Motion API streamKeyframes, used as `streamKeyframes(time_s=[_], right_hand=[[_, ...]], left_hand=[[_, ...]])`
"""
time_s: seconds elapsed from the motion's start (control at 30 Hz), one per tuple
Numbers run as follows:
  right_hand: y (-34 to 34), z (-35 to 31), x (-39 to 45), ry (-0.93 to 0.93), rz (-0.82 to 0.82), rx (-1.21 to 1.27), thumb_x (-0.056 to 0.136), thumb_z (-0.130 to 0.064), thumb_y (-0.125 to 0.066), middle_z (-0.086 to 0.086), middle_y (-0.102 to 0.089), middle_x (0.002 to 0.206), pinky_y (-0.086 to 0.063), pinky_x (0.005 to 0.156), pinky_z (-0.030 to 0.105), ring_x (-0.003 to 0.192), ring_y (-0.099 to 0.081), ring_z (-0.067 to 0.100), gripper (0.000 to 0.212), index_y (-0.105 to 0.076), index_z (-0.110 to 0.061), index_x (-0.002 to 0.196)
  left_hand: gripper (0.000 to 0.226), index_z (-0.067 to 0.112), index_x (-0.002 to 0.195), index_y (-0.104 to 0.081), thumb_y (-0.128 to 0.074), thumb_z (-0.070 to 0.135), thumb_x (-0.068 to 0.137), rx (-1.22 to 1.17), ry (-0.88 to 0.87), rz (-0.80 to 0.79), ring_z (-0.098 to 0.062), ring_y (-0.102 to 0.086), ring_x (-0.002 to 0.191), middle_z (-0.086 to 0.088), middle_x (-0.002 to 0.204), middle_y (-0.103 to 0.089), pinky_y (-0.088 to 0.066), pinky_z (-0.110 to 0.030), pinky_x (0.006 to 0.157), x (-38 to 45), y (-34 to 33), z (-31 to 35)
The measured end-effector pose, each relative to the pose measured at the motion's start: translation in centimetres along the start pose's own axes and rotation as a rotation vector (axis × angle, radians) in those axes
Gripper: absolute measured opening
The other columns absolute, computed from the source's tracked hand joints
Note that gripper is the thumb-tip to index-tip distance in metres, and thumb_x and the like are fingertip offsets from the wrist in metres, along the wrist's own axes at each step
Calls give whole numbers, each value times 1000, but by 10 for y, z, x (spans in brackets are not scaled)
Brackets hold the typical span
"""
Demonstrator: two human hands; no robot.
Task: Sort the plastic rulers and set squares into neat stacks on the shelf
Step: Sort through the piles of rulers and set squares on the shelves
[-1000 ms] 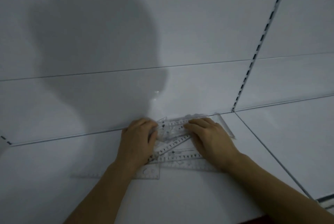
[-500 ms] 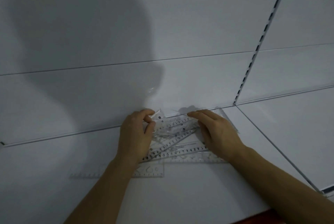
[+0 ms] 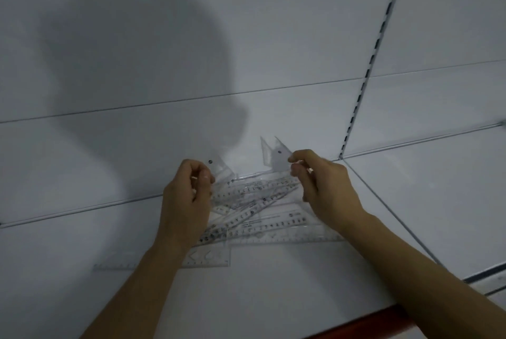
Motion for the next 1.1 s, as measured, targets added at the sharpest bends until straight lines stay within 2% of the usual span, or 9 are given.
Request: streamKeyframes(time_s=[0.07,0.17,0.4,0.6,0.67,0.77,0.83,0.97,1.1], right_hand=[[17,2,-1,-43,-35,35,105,-28,-50,-9,-66,68,-44,54,14,57,-60,2,12,-60,-23,102],[56,23,-14,-110,-15,58,105,-28,-48,-11,-49,51,-33,46,17,48,-49,8,19,-59,-22,92],[174,119,-74,-262,37,125,107,-11,-39,-5,-65,81,-43,61,11,66,-58,4,36,-67,-29,121],[306,198,-140,-198,186,-96,97,-6,-62,-5,-72,116,-41,81,-1,98,-62,3,29,-75,-17,120],[348,225,-162,-247,248,-112,94,-6,-67,-8,-71,120,-48,85,6,109,-61,3,28,-76,-20,117],[406,267,-191,-361,327,-100,93,-7,-69,-9,-71,122,-55,90,20,109,-65,3,30,-75,-24,118],[438,290,-204,-422,348,-103,94,-8,-68,-8,-72,120,-57,90,24,103,-68,3,31,-74,-23,120],[480,330,-220,-515,379,-77,95,-3,-65,-11,-71,97,-47,75,1,86,-61,-22,30,-72,-15,121],[497,374,-230,-597,419,-64,96,-7,-65,-18,-69,93,-49,73,3,87,-65,-11,28,-73,-20,120]], left_hand=[[16,23,91,-47,-42,18,105,-21,-18,-45,-17,-57,52,9,86,-68,-47,-27,49,0,-4,13],[13,19,95,-43,-37,20,106,-34,-22,-128,-27,-44,45,1,81,-71,-38,-31,44,0,-24,43],[10,17,101,-52,-56,26,100,-272,178,-340,-20,-46,58,-4,65,-60,-37,-29,50,-36,-166,135],[27,32,104,-53,-74,33,87,-192,56,-478,-5,-52,52,5,62,-59,-45,-31,61,-67,-315,219],[25,32,103,-56,-75,34,87,-178,17,-493,-5,-56,56,5,66,-62,-47,-32,67,-74,-361,245],[28,33,106,-59,-75,42,84,-129,-28,-537,-8,-65,78,1,75,-66,-47,-31,84,-85,-423,282],[35,33,108,-60,-72,53,81,-80,-74,-568,-10,-65,86,-2,77,-65,-44,-24,85,-87,-459,308],[56,34,108,-64,-60,75,71,-16,-192,-580,-12,-62,72,2,73,-59,-45,-18,74,-83,-512,351],[74,31,107,-68,-48,91,69,86,-345,-558,-5,-54,66,13,69,-52,-41,-25,65,-72,-561,386]])
Point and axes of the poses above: each hand's wrist, its own x-axis towards the middle knuckle, its own y-axis out of the back of the hand, z = x × y, the point moved 7 cm from there along x, towards the middle knuckle
